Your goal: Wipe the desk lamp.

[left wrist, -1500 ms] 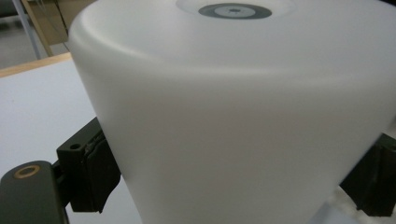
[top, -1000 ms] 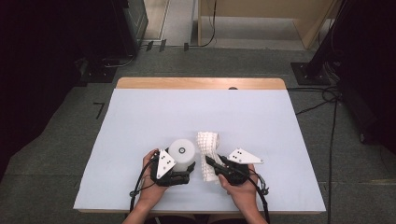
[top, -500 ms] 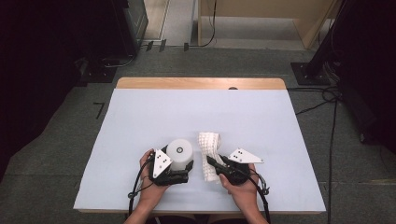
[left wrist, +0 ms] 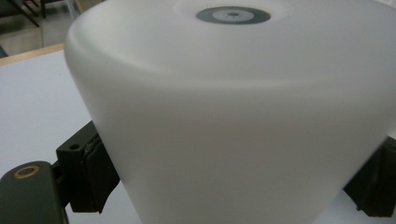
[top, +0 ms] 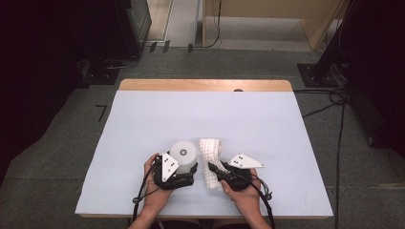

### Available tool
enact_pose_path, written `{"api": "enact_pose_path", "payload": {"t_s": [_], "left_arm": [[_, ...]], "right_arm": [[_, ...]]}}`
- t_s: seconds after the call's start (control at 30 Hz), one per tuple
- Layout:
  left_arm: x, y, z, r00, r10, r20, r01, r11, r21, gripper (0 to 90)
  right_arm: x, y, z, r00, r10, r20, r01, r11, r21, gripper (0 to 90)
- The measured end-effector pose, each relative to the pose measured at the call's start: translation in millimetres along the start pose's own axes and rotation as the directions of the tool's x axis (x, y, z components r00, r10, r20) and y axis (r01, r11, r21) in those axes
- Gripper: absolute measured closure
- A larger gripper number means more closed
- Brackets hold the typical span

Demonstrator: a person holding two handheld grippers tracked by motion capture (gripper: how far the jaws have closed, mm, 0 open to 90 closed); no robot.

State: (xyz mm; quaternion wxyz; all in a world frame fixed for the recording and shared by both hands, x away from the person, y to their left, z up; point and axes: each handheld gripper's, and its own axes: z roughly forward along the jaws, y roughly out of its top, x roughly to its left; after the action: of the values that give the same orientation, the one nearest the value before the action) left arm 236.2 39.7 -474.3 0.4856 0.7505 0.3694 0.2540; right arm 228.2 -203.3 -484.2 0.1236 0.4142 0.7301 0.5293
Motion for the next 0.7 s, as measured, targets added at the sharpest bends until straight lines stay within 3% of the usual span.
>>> {"api": "enact_pose_path", "payload": {"t_s": [0.17,0.37,0.7], "left_arm": [[-0.5,4.6,-6.1,0.9989,0.001,0.047,0.001,0.9989,-0.046,8.4],[-7.3,2.2,-2.4,0.9966,0.038,0.073,-0.036,0.9990,-0.028,8.4],[-6.2,-1.0,0.1,0.9957,0.041,0.082,-0.040,0.9990,-0.018,8.4]], "right_arm": [[5.6,-2.3,4.2,0.9999,-0.010,-0.005,0.010,1.000,0.006,72.9],[15.6,6.3,-3.3,0.9995,-0.013,-0.029,0.012,0.999,-0.037,73.0],[22.4,18.9,-17.1,0.9987,-0.031,-0.040,0.027,0.993,-0.112,73.1]]}}
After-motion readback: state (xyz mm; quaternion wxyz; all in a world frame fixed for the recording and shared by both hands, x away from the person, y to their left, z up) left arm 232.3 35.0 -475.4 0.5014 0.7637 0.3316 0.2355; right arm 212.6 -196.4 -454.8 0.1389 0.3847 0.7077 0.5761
